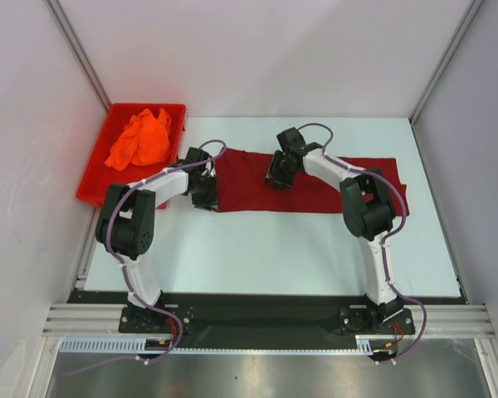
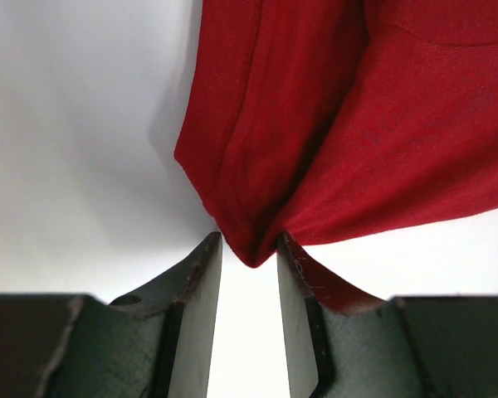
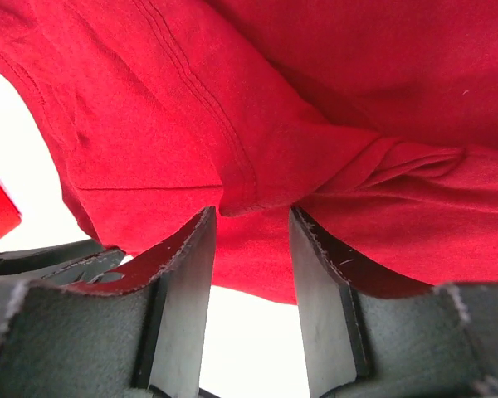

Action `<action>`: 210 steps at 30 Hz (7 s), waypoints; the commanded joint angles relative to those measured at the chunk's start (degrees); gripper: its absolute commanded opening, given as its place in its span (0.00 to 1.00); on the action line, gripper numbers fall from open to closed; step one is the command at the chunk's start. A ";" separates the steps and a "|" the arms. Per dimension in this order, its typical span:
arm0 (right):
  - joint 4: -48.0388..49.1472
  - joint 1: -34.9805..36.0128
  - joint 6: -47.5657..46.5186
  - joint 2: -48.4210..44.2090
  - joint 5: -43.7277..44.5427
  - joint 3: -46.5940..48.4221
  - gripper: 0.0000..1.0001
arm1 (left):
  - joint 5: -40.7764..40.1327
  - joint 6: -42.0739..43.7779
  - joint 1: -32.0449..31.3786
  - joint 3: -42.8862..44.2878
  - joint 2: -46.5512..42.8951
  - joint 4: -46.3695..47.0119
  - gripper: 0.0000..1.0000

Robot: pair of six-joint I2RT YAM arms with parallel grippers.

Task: Fold and stack the t-shirts
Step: Fold the tshirt

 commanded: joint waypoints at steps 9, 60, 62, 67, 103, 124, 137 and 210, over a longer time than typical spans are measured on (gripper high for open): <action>5.21 -0.99 5.95 0.88 1.08 0.47 0.26 | 0.14 0.27 0.63 -0.65 -1.18 -0.49 0.38; -19.31 -23.22 -30.96 -8.35 16.19 0.91 0.63 | -7.58 -18.10 -9.12 19.10 4.35 -4.08 0.25; -19.49 -23.40 -31.92 -7.92 17.78 1.52 0.68 | -9.42 -19.59 -9.74 21.13 6.55 -6.63 0.25; -19.14 -23.05 -34.03 -5.63 17.88 4.16 0.72 | -14.44 -23.72 -11.93 23.34 8.14 -11.04 0.29; -15.63 -21.65 -30.79 -15.02 21.99 -11.29 0.78 | -15.50 -6.68 -4.73 26.06 15.87 -10.34 0.42; -9.73 -20.76 -31.31 -15.57 18.31 -18.51 0.72 | -11.64 -4.13 -4.12 25.01 14.82 -3.40 0.42; -13.78 -13.92 -17.35 -16.17 17.54 -32.21 0.75 | -5.86 0.25 -1.83 35.36 22.71 -4.10 0.43; -8.77 6.47 -3.04 -35.41 9.36 -51.81 0.49 | 3.12 -21.53 -6.93 58.21 42.23 -4.97 0.30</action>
